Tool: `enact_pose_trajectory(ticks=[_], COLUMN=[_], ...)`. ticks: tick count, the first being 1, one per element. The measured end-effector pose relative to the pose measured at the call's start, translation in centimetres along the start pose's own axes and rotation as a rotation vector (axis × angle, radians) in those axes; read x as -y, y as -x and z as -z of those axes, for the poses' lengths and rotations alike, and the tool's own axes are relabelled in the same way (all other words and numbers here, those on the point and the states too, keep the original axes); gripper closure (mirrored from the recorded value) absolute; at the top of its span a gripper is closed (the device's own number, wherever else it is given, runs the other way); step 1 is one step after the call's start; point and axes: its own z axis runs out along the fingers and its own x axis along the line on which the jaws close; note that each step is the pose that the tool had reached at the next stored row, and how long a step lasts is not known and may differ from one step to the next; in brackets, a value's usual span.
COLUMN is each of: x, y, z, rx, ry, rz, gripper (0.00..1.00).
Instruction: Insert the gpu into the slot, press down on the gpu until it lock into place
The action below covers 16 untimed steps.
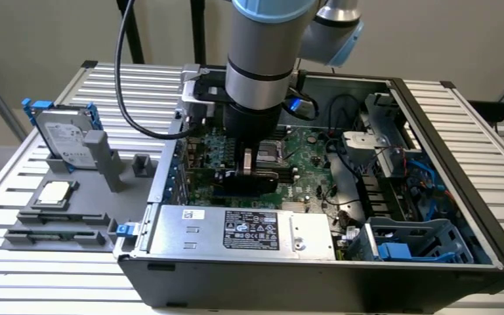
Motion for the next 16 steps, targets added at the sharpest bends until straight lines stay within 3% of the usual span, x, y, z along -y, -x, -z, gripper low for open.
enact_pose_trajectory(ticks=[1, 4, 10, 14, 16], x=[-0.03, -0.08, -0.10, -0.25, -0.41], y=[0.0, 0.1, 0.1, 0.2, 0.2], z=[0.45, 1.34, 1.50, 2.23, 2.32], rx=[-0.0004, -0.0005, -0.0006, -0.0007, -0.0007], ry=[0.0003, 0.0002, 0.0003, 0.0003, 0.0002], rz=[0.000, 0.000, 0.000, 0.000, 0.000], gripper=[0.66, 0.66, 0.66, 0.66, 0.75])
